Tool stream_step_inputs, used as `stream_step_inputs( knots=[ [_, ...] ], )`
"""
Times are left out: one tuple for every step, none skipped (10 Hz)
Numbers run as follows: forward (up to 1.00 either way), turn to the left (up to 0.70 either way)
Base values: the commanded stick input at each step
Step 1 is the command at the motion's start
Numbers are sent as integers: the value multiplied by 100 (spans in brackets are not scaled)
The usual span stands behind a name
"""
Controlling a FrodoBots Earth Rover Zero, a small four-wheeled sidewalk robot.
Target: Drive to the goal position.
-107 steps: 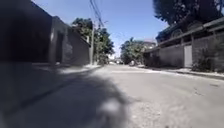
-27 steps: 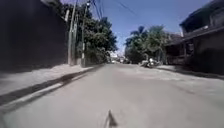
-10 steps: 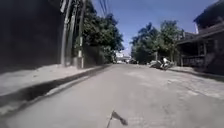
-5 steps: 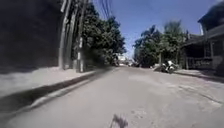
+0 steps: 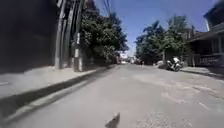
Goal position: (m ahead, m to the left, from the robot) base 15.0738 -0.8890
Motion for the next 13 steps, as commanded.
stream_step_inputs(
  knots=[
    [100, 0],
    [100, 0],
    [100, 0],
    [100, 0],
    [100, 0],
    [100, 0],
    [100, 0],
    [100, 0],
    [100, 0],
    [100, 0],
    [100, 0],
    [100, 0],
    [100, 0]
  ],
)
